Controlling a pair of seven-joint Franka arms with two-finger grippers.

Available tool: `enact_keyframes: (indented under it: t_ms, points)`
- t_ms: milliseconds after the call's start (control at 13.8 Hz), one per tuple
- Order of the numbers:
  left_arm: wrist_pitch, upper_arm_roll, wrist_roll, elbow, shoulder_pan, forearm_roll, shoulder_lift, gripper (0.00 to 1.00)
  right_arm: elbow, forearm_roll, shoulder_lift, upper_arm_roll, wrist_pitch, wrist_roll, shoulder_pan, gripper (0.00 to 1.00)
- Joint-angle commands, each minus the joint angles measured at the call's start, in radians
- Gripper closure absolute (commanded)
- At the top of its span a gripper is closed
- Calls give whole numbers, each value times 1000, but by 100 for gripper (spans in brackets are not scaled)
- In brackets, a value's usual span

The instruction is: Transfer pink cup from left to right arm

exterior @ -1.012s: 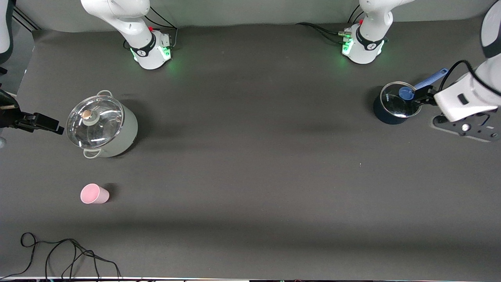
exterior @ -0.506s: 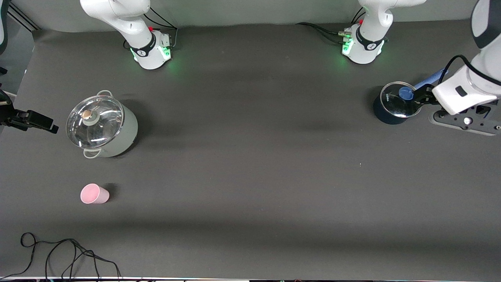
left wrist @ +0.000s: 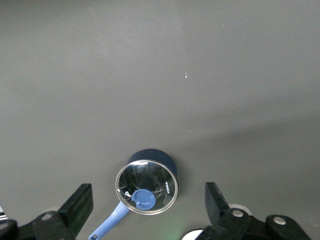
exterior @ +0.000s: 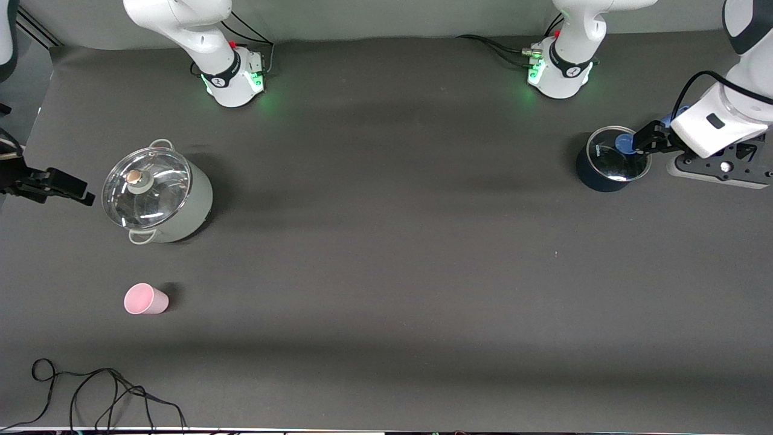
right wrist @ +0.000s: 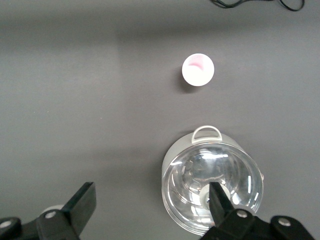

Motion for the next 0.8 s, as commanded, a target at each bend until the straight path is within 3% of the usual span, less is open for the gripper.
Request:
enact_keyframes:
  t_ms: [0, 723]
  points:
    - [-75, 41, -1, 72, 8, -19, 42, 0, 10, -3, -6, -4, -1, 0, 11, 0]
    - [-36, 28, -23, 78, 35, -39, 41, 0, 14, -1, -9, -4, -3, 2, 11, 0]
